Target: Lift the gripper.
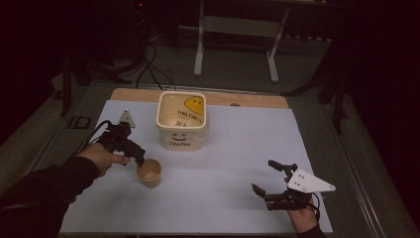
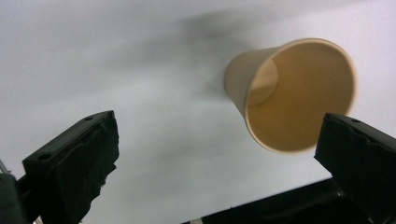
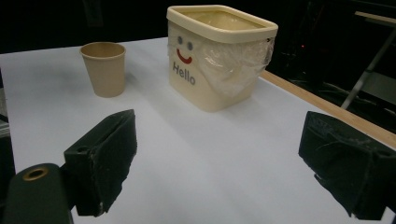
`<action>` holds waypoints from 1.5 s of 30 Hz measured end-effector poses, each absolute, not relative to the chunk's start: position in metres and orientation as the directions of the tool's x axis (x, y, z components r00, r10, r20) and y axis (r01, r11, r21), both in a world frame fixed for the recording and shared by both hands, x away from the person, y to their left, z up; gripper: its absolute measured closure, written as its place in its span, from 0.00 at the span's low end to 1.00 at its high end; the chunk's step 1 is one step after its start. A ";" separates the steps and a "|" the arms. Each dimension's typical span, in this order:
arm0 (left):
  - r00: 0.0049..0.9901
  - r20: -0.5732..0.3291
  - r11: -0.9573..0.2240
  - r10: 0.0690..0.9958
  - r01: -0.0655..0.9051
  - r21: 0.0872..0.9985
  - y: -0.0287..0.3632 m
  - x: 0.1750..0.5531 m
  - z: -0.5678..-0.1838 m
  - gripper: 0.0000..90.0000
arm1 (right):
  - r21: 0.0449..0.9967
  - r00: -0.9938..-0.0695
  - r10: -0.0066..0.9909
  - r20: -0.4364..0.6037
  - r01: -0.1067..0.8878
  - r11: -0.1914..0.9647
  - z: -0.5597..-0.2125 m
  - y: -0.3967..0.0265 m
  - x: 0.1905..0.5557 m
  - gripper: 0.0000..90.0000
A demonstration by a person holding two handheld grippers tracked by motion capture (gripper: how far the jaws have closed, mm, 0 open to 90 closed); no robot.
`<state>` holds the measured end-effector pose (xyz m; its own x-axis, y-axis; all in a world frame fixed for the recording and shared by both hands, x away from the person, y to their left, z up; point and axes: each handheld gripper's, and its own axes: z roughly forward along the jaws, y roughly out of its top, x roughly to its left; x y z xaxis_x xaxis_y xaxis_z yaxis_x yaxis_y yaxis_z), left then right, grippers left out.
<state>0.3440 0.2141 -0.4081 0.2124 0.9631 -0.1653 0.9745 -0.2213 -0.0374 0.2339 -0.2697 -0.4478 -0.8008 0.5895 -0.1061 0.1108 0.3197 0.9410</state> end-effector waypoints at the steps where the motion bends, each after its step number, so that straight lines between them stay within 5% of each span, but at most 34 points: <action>1: 0.212 -0.165 -0.221 0.963 0.974 -0.037 0.214 0.344 -0.408 0.01 | 0.941 -0.801 0.590 -0.106 0.111 0.320 -0.448 -0.270 0.234 0.13; 17: 0.392 -0.159 -0.379 0.906 0.919 0.108 0.214 0.349 -0.326 0.01 | 0.935 -0.806 0.581 -0.109 0.116 0.336 -0.449 -0.268 0.234 0.13; 30: 0.539 -0.123 -0.518 0.833 0.839 0.168 0.212 0.343 -0.301 0.01 | 0.931 -0.814 0.570 -0.109 0.117 0.345 -0.450 -0.266 0.234 0.13; 34: 0.667 -0.107 -0.645 0.737 0.742 0.183 0.207 0.334 -0.293 0.01 | 0.931 -0.816 0.567 -0.110 0.115 0.346 -0.450 -0.266 0.234 0.13; 45: 0.791 -0.089 -0.773 0.605 0.611 0.169 0.196 0.325 -0.288 0.01 | 0.930 -0.820 0.561 -0.112 0.111 0.349 -0.450 -0.266 0.234 0.13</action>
<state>0.3245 0.1959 -0.2878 0.7909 0.6054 -0.0891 0.6110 -0.7733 0.1693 0.2338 -0.2658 -0.4498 -0.8199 0.5613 -0.1125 0.1115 0.3492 0.9304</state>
